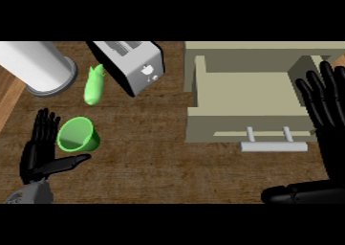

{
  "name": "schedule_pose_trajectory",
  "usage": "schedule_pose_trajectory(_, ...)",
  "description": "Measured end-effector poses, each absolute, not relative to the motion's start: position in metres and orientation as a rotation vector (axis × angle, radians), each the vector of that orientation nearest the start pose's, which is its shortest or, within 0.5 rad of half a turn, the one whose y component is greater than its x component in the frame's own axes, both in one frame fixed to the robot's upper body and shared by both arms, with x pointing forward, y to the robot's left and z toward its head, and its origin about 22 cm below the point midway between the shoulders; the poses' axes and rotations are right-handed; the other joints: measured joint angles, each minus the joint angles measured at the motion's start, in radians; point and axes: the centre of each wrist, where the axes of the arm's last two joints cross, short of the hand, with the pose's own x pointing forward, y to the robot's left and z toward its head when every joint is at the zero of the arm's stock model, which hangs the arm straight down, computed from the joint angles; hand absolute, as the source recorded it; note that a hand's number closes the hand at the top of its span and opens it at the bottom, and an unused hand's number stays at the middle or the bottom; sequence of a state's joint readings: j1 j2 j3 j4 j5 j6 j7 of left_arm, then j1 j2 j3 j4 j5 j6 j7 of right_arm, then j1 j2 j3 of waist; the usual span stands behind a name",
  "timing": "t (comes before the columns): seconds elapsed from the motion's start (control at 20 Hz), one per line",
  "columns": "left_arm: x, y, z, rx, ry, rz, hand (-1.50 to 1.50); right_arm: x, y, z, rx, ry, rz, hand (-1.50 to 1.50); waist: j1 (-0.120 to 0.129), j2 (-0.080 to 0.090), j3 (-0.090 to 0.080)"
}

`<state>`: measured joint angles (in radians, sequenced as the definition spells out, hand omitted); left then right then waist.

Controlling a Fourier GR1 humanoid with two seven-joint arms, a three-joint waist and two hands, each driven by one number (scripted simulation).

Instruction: Pick up the cup, place it into the drawer and close the drawer

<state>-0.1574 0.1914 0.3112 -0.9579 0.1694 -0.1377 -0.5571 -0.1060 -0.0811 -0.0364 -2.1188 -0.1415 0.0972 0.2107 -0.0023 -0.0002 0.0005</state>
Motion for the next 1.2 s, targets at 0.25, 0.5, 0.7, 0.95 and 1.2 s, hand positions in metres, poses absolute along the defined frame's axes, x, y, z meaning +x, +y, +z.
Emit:
schedule_pose_trajectory(0.25, 0.253, 0.35, -0.096, 0.142, -1.714, 0.228, -1.5, 0.224, -0.24, 0.144, 0.154, -2.002, 0.138, -1.5, -0.001, 0.001, -0.001)
schedule_pose_trajectory(0.5, 0.248, 0.352, -0.117, 0.143, -1.697, 0.227, -1.5, 0.219, -0.234, 0.144, 0.158, -2.0, 0.138, -1.5, -0.003, 0.001, -0.001)
schedule_pose_trajectory(0.7, 0.248, 0.36, -0.124, 0.14, -1.698, 0.225, -1.5, 0.22, -0.228, 0.145, 0.159, -2.0, 0.143, -1.5, -0.004, 0.002, -0.001)
schedule_pose_trajectory(0.95, 0.257, 0.351, -0.129, 0.111, -1.717, 0.218, -1.5, 0.222, -0.234, 0.139, 0.166, -2.001, 0.14, -1.5, -0.006, 0.003, -0.001)
schedule_pose_trajectory(1.2, 0.261, 0.353, -0.128, 0.078, -1.715, 0.245, -1.5, 0.224, -0.234, 0.144, 0.164, -2.002, 0.134, -1.5, -0.006, 0.003, -0.001)
